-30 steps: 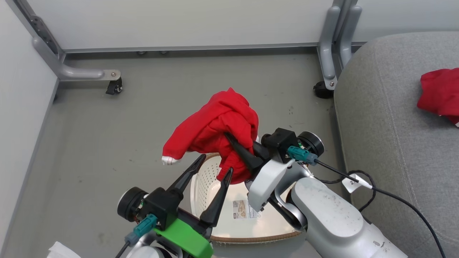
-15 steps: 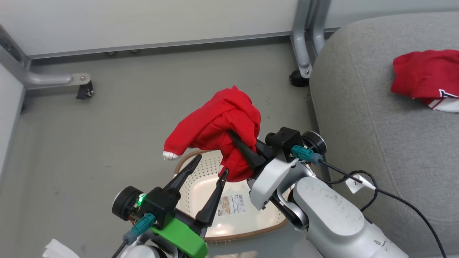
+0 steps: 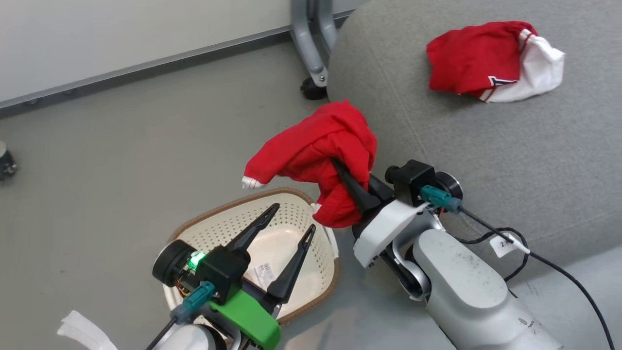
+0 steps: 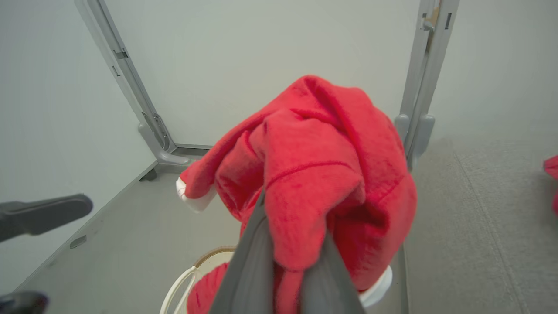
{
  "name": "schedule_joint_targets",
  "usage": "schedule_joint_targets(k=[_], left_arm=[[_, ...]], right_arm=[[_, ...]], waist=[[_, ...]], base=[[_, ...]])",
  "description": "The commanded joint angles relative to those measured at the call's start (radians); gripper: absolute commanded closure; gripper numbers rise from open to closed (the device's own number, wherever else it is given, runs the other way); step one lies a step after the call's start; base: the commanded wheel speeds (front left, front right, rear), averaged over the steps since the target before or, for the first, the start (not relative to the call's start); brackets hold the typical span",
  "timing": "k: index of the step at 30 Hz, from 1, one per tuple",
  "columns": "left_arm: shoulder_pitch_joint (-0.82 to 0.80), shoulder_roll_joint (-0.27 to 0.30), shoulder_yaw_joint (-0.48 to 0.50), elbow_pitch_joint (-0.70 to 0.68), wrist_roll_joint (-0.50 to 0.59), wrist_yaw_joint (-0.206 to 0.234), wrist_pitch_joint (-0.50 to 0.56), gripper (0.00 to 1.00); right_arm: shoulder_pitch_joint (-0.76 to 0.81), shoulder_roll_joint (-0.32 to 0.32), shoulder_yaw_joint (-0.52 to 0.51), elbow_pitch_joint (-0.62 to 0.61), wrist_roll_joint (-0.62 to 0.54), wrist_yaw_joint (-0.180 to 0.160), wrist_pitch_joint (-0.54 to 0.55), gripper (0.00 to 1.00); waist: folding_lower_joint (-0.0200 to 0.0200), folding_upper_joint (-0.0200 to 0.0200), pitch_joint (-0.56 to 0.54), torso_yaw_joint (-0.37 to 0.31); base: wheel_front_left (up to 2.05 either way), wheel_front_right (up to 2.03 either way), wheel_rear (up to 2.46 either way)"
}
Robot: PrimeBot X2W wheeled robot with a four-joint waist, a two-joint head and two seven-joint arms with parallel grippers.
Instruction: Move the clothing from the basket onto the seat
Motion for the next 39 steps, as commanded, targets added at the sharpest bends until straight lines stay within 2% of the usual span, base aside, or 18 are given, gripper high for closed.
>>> schedule_joint_targets(k=[1, 8, 16, 28, 34, 36, 37, 38, 39], left_arm=[[-0.019, 0.011, -0.004, -0.008, 0.003, -0.004, 0.005, 0.00], [-0.026, 0.023, -0.016, -0.022, 0.000, -0.008, 0.023, 0.00], [-0.049, 0.024, -0.035, -0.048, 0.013, -0.009, 0.039, 0.00], [-0.171, 0.044, -0.045, -0.105, 0.043, -0.027, 0.076, 0.00], [-0.225, 0.060, -0.048, -0.130, 0.061, -0.033, 0.088, 0.00], [-0.239, 0.060, -0.051, -0.132, 0.063, -0.035, 0.086, 0.00], [-0.244, 0.061, -0.052, -0.133, 0.063, -0.035, 0.084, 0.00], [-0.247, 0.061, -0.053, -0.133, 0.064, -0.036, 0.084, 0.00], [-0.250, 0.061, -0.053, -0.132, 0.064, -0.036, 0.082, 0.00]], right_arm=[[0.004, -0.001, -0.017, 0.005, 0.001, 0.000, -0.010, 1.00], [0.030, 0.000, -0.106, 0.021, -0.019, 0.000, -0.021, 1.00], [0.030, -0.009, -0.253, 0.028, -0.042, 0.000, -0.026, 1.00], [-0.137, -0.117, -0.590, -0.005, -0.102, 0.000, -0.025, 1.00], [-0.224, -0.150, -0.704, 0.049, -0.136, 0.000, -0.025, 1.00], [-0.237, -0.143, -0.734, 0.116, -0.137, 0.000, -0.025, 1.00], [-0.244, -0.144, -0.742, 0.164, -0.145, 0.000, -0.025, 0.66], [-0.259, -0.142, -0.751, 0.189, -0.141, 0.000, -0.025, 0.44], [-0.271, -0.139, -0.759, 0.210, -0.138, 0.000, -0.025, 0.08]], waist=[[0.0000, -0.0001, 0.035, -0.119], [0.0000, -0.0001, 0.052, -0.205], [0.0000, -0.0001, 0.090, -0.241], [0.0000, -0.0001, 0.270, -0.164], [0.0000, -0.0001, 0.362, -0.113], [0.0000, -0.0001, 0.383, -0.094], [0.0000, -0.0001, 0.391, -0.085], [0.0000, -0.0001, 0.397, -0.079], [0.0000, -0.0001, 0.402, -0.073]], base=[[0.00, 0.00, 0.00], [0.00, 0.00, 0.00], [0.00, 0.00, 0.00], [0.00, 0.00, 0.00], [0.00, 0.00, 0.00], [0.00, 0.00, 0.00], [0.00, 0.00, 0.00], [0.00, 0.00, 0.00], [0.00, 0.00, 0.00]])
